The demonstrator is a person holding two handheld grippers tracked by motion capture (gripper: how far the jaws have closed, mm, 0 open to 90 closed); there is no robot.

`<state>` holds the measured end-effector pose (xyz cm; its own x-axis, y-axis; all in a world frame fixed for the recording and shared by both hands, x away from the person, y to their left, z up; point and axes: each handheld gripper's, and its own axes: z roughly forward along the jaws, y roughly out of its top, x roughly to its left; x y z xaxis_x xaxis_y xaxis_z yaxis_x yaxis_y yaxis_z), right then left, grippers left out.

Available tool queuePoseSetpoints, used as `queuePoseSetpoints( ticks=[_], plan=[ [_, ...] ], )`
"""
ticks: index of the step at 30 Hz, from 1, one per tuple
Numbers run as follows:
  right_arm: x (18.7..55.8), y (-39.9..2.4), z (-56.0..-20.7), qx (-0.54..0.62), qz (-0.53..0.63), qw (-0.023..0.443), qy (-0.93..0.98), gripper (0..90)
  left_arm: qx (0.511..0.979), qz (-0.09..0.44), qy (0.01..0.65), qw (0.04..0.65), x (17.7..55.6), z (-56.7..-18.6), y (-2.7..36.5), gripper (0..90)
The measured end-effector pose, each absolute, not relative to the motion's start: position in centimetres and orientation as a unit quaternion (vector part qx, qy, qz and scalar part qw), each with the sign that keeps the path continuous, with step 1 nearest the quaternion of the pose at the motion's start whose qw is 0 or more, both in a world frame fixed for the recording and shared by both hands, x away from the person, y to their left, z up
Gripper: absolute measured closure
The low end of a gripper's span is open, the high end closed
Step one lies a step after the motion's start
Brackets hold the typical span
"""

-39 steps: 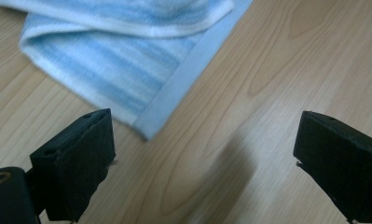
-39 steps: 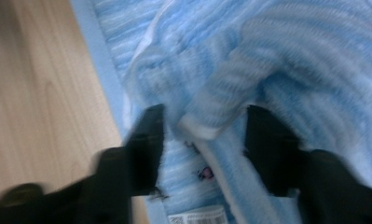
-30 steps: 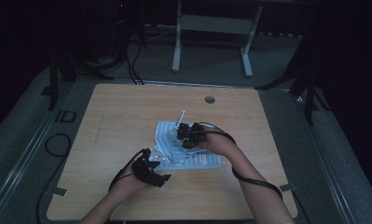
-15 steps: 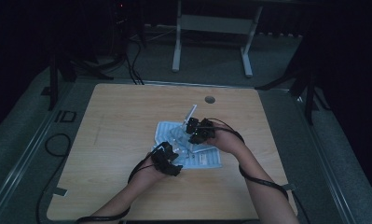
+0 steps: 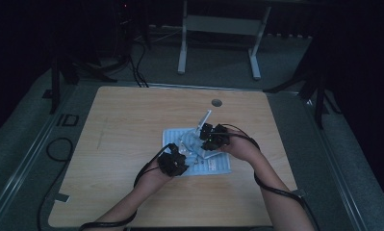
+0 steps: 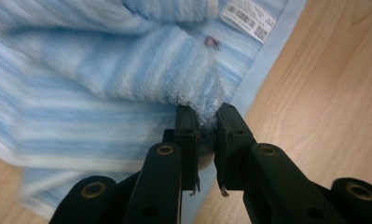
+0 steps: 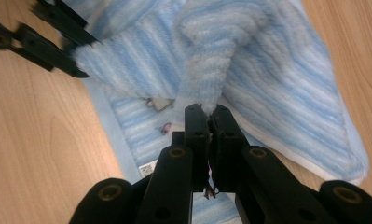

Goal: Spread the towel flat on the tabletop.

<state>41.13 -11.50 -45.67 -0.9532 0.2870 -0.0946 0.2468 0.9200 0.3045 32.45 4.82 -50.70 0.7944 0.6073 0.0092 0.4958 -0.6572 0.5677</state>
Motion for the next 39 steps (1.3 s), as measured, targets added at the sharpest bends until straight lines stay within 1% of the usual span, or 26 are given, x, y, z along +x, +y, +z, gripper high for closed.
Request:
queuePoseSetpoints(
  ticks=[3, 6, 8, 9, 11, 13, 14, 16, 17, 20, 22, 24, 25, 26, 27, 29, 30, 33, 34, 35, 38, 39],
  plan=[
    [40.9, -11.9, -45.5, 0.137, 0.147, 0.071, 0.977, 86.6, 0.906, 0.092, 0.296, 0.287, 32.0, -50.2, 4.8, 83.7],
    [39.9, -13.4, -44.6, 0.136, 0.158, 0.073, 0.975, 86.6, 0.898, 0.097, 0.276, 0.328, 30.3, -47.4, 5.6, 84.4],
    [39.6, -13.7, -44.2, 0.136, 0.163, 0.074, 0.974, 86.6, 0.898, 0.097, 0.276, 0.328, 30.3, -47.4, 5.6, 84.4],
    [39.1, -14.4, -43.3, 0.133, 0.172, 0.082, 0.973, 86.6, 0.88, 0.109, 0.286, 0.364, 29.9, -45.1, 6.9, 84.4],
    [38.8, -15.0, -42.4, 0.134, 0.176, 0.096, 0.97, 86.6, 0.865, 0.134, 0.301, 0.379, 30.1, -43.8, 8.3, 84.4],
    [38.8, -15.8, -41.6, 0.138, 0.179, 0.105, 0.968, 86.6, 0.855, 0.146, 0.322, 0.38, 30.7, -43.1, 9.9, 84.3],
    [38.7, -16.5, -41.2, 0.147, 0.183, 0.111, 0.966, 86.6, 0.848, 0.155, 0.336, 0.379, 31.1, -43.0, 10.7, 84.3],
    [39.0, -17.7, -40.9, 0.159, 0.185, 0.114, 0.963, 86.6, 0.839, 0.145, 0.361, 0.381, 32.1, -43.3, 12.4, 84.3],
    [39.1, -18.3, -40.8, 0.168, 0.187, 0.116, 0.961, 86.6, 0.833, 0.149, 0.375, 0.38, 32.4, -43.6, 13.0, 84.3],
    [39.6, -19.3, -41.3, 0.185, 0.191, 0.103, 0.958, 86.6, 0.824, 0.148, 0.409, 0.363, 33.8, -45.2, 14.5, 84.2],
    [39.9, -19.4, -42.2, 0.192, 0.198, 0.084, 0.958, 86.6, 0.828, 0.143, 0.415, 0.348, 34.5, -46.4, 14.7, 84.1],
    [40.3, -19.0, -43.1, 0.193, 0.193, 0.079, 0.959, 86.4, 0.828, 0.132, 0.431, 0.335, 35.3, -47.8, 14.7, 83.0],
    [40.6, -18.6, -43.9, 0.198, 0.187, 0.07, 0.96, 83.4, 0.829, 0.112, 0.439, 0.327, 35.6, -48.4, 14.6, 79.0],
    [40.8, -18.3, -44.5, 0.203, 0.181, 0.068, 0.96, 77.5, 0.827, 0.112, 0.445, 0.325, 35.5, -48.8, 14.4, 69.9],
    [41.0, -18.1, -45.0, 0.211, 0.178, 0.078, 0.958, 74.9, 0.823, 0.118, 0.446, 0.332, 35.1, -48.9, 14.2, 59.7],
    [41.2, -18.0, -45.6, 0.231, 0.177, 0.076, 0.954, 68.8, 0.828, 0.115, 0.431, 0.34, 34.2, -48.8, 14.0, 52.9],
    [41.2, -18.0, -45.8, 0.233, 0.179, 0.078, 0.953, 68.8, 0.826, 0.118, 0.429, 0.346, 33.7, -48.7, 13.8, 48.7],
    [40.8, -18.1, -46.1, 0.231, 0.182, 0.067, 0.953, 65.5, 0.823, 0.107, 0.417, 0.37, 32.2, -48.4, 13.6, 47.0],
    [40.4, -18.1, -46.3, 0.231, 0.182, 0.069, 0.953, 63.9, 0.819, 0.112, 0.418, 0.378, 31.6, -48.2, 13.4, 43.4],
    [40.1, -18.1, -46.4, 0.234, 0.183, 0.068, 0.952, 62.4, 0.817, 0.115, 0.413, 0.385, 31.0, -48.0, 13.4, 42.7],
    [39.5, -18.3, -46.7, 0.233, 0.184, 0.071, 0.952, 62.4, 0.817, 0.116, 0.41, 0.388, 30.6, -47.9, 13.3, 42.7],
    [38.6, -18.9, -47.1, 0.23, 0.178, 0.07, 0.954, 67.7, 0.823, 0.121, 0.405, 0.378, 29.1, -47.3, 13.5, 43.1]
  ],
)
